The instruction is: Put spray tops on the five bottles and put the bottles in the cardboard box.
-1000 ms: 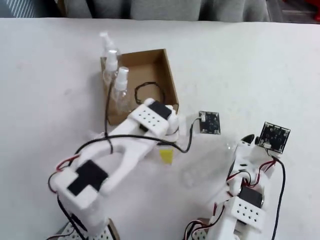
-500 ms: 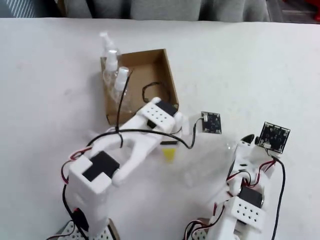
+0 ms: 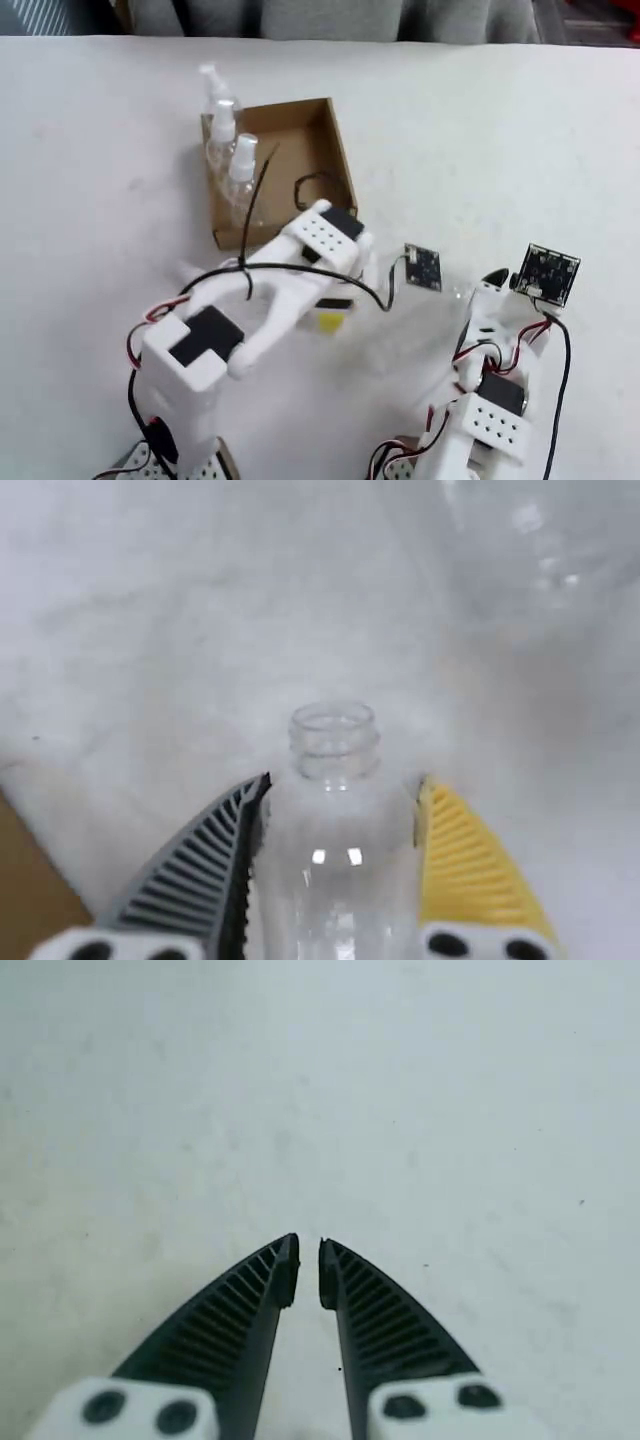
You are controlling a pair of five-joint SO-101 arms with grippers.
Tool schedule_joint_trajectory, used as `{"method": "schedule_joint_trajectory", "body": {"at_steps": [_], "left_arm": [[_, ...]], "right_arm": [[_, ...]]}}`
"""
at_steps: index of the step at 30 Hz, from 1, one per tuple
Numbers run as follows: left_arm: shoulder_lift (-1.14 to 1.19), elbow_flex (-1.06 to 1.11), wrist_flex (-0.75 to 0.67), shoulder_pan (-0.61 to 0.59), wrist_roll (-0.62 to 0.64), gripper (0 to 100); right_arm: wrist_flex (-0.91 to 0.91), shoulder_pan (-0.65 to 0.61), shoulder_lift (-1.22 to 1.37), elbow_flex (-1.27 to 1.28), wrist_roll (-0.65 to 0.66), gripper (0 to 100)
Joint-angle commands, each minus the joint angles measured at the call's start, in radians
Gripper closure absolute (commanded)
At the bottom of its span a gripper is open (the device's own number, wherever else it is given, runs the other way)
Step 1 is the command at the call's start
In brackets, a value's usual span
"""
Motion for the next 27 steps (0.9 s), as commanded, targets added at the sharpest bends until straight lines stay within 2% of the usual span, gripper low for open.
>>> {"method": "schedule_joint_trajectory", "body": {"at_steps": [1,9,17,21,23,27], "left_arm": [[-0.107,-0.052,0.084,0.045,0.0,93],[-0.291,-0.021,0.199,-0.015,-0.002,93],[-0.424,0.158,0.193,-0.041,-0.008,93],[-0.512,0.31,0.072,-0.041,0.0,92],[-0.538,0.387,0.005,-0.045,0.008,87],[-0.542,0.48,-0.098,-0.045,0.115,78]], "right_arm": [[-0.015,-0.004,-0.015,0.008,0.011,97.8],[-0.015,-0.002,-0.013,0.008,0.011,98.0],[-0.013,-0.004,-0.01,0.008,0.011,98.0],[-0.013,0.001,-0.008,0.008,0.011,98.1],[-0.013,0.001,-0.008,0.008,0.011,98.1],[-0.013,0.001,-0.008,0.008,0.011,98.1]]}}
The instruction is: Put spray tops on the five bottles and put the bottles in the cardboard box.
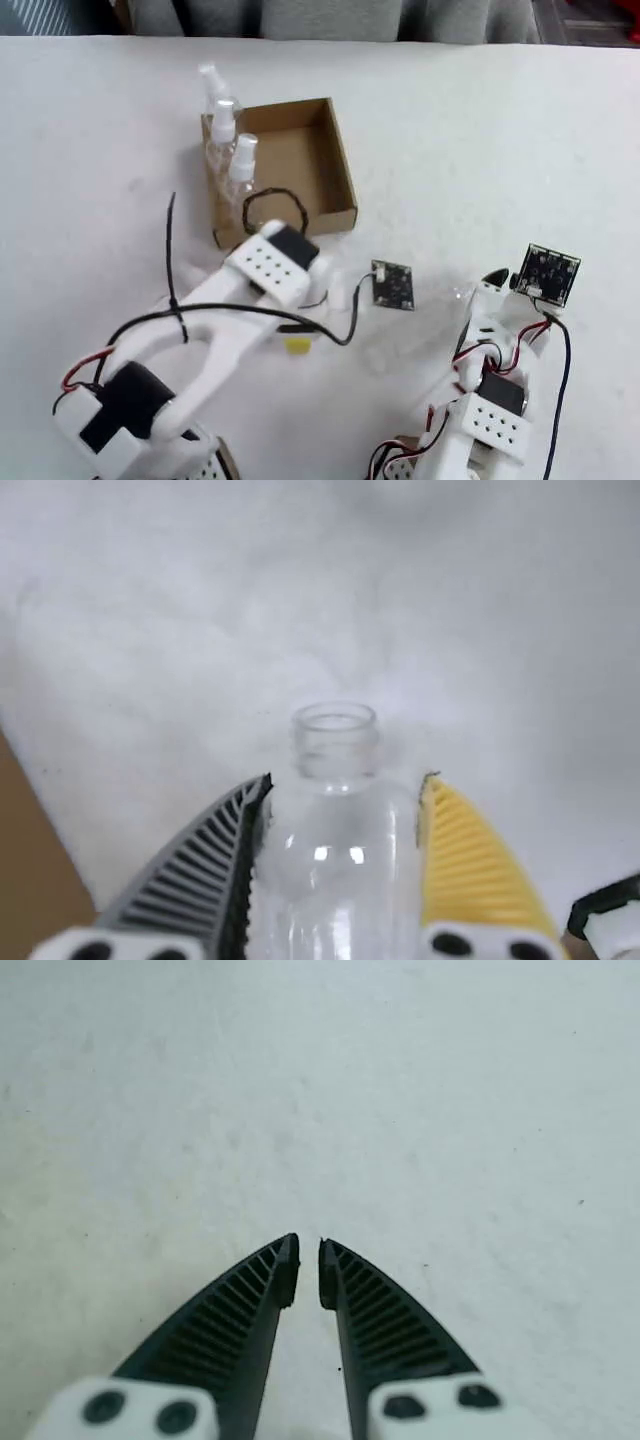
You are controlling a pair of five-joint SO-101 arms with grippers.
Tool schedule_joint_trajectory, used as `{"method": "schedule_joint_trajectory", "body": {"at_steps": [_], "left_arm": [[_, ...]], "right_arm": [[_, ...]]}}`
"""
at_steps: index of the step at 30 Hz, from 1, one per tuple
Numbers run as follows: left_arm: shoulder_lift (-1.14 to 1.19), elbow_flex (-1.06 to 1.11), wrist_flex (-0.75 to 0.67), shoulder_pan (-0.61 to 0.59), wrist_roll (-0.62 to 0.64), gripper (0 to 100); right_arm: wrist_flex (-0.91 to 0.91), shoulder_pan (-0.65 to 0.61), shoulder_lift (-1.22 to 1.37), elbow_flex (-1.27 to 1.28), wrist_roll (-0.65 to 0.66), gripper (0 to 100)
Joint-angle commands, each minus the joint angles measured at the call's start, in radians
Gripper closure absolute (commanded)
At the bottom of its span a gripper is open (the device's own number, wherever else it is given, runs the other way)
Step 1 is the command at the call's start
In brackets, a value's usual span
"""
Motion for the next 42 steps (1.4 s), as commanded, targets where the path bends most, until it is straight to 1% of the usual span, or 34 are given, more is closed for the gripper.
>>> {"method": "schedule_joint_trajectory", "body": {"at_steps": [1,3,8,13,18,24,26,30,31,37,39,40,41,42], "left_arm": [[-0.059,0.072,-0.121,-0.013,0.101,76],[-0.059,0.095,-0.15,-0.022,0.104,73],[-0.013,0.11,-0.186,-0.051,0.104,72],[0.064,0.1,-0.189,-0.048,0.104,72],[0.071,0.061,-0.181,-0.051,0.115,72],[0.068,0.061,-0.18,-0.051,0.19,73],[0.068,0.061,-0.18,-0.051,0.192,76],[0.067,0.043,-0.18,-0.045,0.189,94],[0.067,0.032,-0.178,-0.047,0.189,97],[0.068,0.021,-0.167,-0.042,0.192,96],[0.07,0.011,-0.192,-0.031,0.196,96],[0.073,-0.003,-0.204,-0.027,0.215,96],[0.074,-0.015,-0.215,-0.027,0.261,96],[0.074,-0.032,-0.227,-0.027,0.333,94]], "right_arm": [[-0.013,0.001,-0.008,0.008,0.011,98.1],[-0.013,0.001,-0.008,0.008,0.011,98.1],[-0.013,0.002,-0.008,0.008,0.011,98.1],[-0.013,0.002,-0.008,0.008,0.011,98.1],[-0.012,0.002,-0.007,0.008,0.011,98.1],[-0.012,0.001,-0.007,0.008,0.011,98.1],[-0.012,0.001,-0.007,0.008,0.011,98.1],[-0.012,-0.002,-0.007,0.008,0.011,98.1],[-0.012,-0.002,-0.007,0.008,0.011,98.1],[-0.012,-0.002,-0.007,0.008,0.011,98.1],[-0.012,-0.002,-0.007,0.008,0.011,98.1],[-0.012,-0.002,-0.007,0.008,0.011,98.1],[-0.012,-0.004,-0.007,0.008,0.011,98.1],[-0.012,-0.004,-0.007,0.008,0.011,98.1]]}}
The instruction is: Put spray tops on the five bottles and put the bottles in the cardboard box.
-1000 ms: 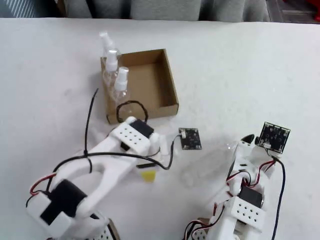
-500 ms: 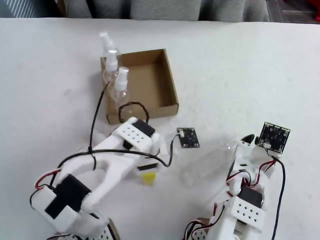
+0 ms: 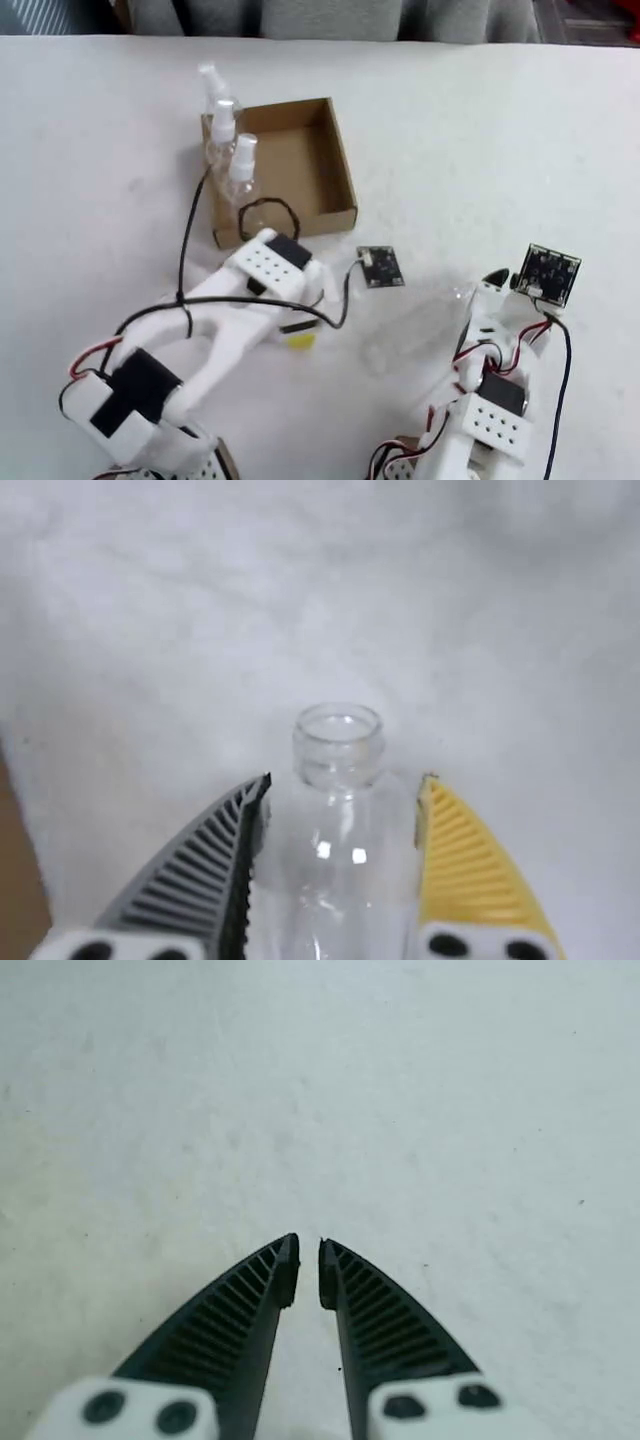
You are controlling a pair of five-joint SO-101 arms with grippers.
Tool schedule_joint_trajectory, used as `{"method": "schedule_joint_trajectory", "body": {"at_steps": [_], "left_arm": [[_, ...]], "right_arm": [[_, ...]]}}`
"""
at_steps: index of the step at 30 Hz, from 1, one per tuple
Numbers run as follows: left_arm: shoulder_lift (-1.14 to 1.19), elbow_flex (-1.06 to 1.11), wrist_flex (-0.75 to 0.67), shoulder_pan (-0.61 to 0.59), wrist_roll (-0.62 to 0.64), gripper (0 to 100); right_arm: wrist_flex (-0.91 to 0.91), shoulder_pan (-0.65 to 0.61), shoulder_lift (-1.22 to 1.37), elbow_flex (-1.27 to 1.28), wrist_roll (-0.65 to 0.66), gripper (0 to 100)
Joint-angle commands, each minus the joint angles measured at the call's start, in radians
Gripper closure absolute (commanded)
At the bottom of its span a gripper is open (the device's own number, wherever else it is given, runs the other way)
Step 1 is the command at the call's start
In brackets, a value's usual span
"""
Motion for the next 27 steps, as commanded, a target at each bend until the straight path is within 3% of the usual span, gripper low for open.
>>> {"method": "schedule_joint_trajectory", "body": {"at_steps": [1,6,9,20,27], "left_arm": [[-0.002,-0.107,-0.061,0.01,0.226,92],[-0.001,-0.098,-0.144,0.013,0.694,75],[-0.001,-0.081,-0.166,0.007,0.83,72],[-0.01,-0.081,-0.153,0.004,0.859,72],[-0.119,-0.16,0.044,-0.062,0.858,72]], "right_arm": [[-0.012,-0.004,-0.007,0.008,0.011,98.1],[-0.012,0.001,-0.007,0.008,0.011,98.1],[-0.012,0.001,-0.007,0.008,0.011,98.1],[-0.012,-0.001,-0.007,0.008,0.011,98.1],[-0.012,-0.004,-0.007,0.008,0.011,98.1]]}}
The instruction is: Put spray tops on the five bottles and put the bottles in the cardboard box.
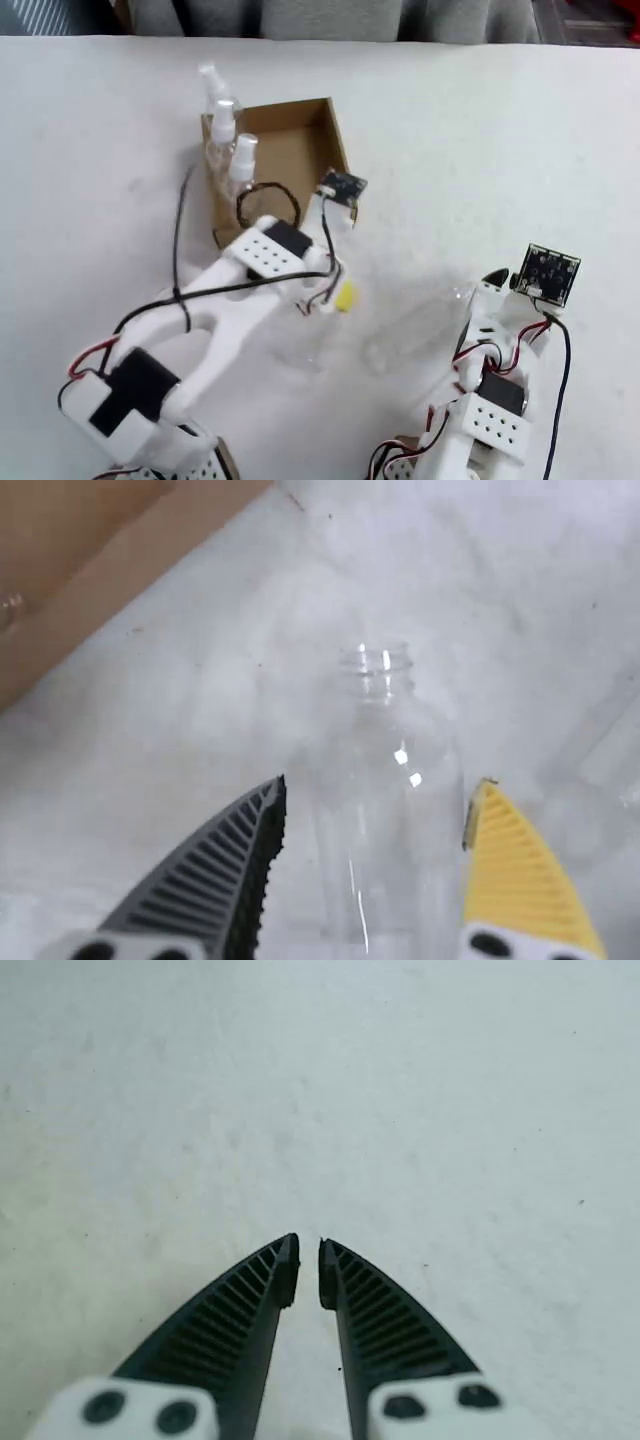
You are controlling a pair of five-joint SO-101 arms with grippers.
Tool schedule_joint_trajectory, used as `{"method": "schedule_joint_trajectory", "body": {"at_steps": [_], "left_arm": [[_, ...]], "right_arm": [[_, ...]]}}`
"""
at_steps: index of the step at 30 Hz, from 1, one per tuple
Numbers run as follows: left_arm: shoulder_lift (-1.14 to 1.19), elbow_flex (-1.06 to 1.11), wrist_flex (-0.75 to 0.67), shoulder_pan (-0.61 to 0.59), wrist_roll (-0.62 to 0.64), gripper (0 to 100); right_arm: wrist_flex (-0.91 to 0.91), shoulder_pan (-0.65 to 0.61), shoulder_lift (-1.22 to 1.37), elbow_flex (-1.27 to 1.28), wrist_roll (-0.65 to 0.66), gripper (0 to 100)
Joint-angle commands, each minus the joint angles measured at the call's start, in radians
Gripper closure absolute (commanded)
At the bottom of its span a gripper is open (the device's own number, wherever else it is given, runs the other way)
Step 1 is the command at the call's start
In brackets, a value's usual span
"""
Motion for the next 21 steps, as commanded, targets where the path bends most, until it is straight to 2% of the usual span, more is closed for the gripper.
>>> {"method": "schedule_joint_trajectory", "body": {"at_steps": [1,9,16,18,21], "left_arm": [[-0.148,-0.075,0.121,-0.054,0.002,72],[-0.4,0.018,0.164,-0.206,-0.069,72],[-0.547,0.143,0.158,-0.47,-0.068,72],[-0.567,0.166,0.158,-0.565,-0.068,72],[-0.578,0.199,0.157,-0.696,-0.068,72]], "right_arm": [[-0.012,-0.004,-0.007,0.008,0.008,98.1],[-0.012,-0.004,-0.007,0.008,0.009,98.1],[-0.01,-0.004,-0.015,0.008,0.005,98.1],[0.03,-0.007,-0.015,-0.018,0.003,98.1],[0.213,-0.073,-0.015,-0.124,0.003,98.1]]}}
